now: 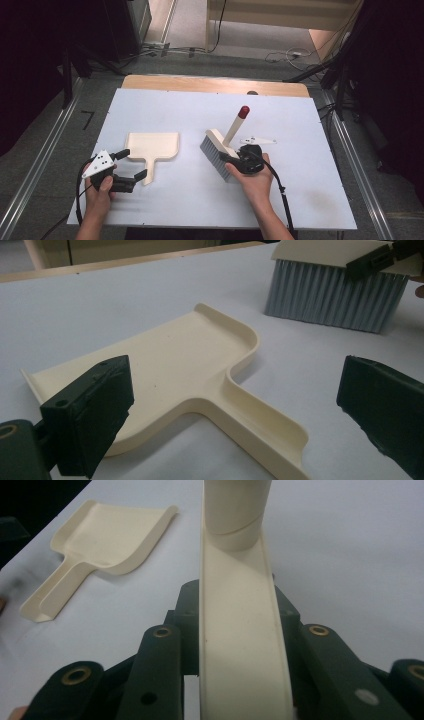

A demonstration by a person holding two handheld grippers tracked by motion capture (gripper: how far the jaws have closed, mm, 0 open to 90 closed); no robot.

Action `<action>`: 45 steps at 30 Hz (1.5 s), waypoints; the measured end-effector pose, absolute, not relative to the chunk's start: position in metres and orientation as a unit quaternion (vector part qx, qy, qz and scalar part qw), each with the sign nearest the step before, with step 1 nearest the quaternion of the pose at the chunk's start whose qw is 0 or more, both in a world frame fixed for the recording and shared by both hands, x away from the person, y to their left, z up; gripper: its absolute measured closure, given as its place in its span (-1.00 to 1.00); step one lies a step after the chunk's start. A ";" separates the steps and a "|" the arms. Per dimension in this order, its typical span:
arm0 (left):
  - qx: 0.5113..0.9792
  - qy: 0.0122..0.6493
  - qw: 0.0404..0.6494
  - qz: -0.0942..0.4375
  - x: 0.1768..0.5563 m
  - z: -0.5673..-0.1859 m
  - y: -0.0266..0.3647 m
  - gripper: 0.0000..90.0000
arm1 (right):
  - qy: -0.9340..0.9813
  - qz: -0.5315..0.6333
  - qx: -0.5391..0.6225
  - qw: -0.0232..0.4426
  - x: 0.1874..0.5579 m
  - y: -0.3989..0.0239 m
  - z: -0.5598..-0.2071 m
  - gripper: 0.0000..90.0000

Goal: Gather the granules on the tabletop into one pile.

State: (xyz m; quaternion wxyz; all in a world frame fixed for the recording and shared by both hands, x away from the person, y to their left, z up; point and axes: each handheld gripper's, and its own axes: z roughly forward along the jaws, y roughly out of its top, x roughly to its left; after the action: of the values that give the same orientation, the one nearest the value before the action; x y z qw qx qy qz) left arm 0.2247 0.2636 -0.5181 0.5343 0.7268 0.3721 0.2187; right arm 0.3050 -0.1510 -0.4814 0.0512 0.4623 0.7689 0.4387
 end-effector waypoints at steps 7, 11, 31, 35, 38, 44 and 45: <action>0.727 0.372 0.534 0.219 0.225 -0.518 0.263 -0.96 | 0.775 0.440 0.449 0.066 0.306 -0.168 -0.478 0.46; 0.728 0.371 0.533 0.219 0.225 -0.518 0.263 -0.96 | 0.794 0.456 0.397 0.071 0.307 -0.173 -0.461 0.46; 0.729 0.372 0.532 0.219 0.225 -0.518 0.262 -0.96 | 0.895 0.414 0.164 0.019 0.316 -0.179 -0.471 0.46; 0.730 0.371 0.530 0.219 0.225 -0.518 0.262 -0.96 | 0.892 0.417 0.173 0.027 0.325 -0.184 -0.473 0.46; 0.730 0.372 0.529 0.220 0.225 -0.519 0.262 -0.96 | 0.890 0.420 0.177 0.025 0.330 -0.187 -0.474 0.46; 0.731 0.373 0.527 0.222 0.224 -0.519 0.262 -0.96 | 0.891 0.414 0.184 0.035 0.333 -0.185 -0.473 0.46; 0.731 0.373 0.527 0.222 0.225 -0.519 0.262 -0.96 | 0.891 0.415 0.182 0.035 0.332 -0.185 -0.472 0.46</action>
State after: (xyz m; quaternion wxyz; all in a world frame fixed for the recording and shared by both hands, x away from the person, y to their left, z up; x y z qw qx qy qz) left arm 0.2245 0.2616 -0.5186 0.5271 0.7308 0.3728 0.2217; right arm 0.3325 -0.1850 -0.4720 0.0346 0.1823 0.8909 0.4145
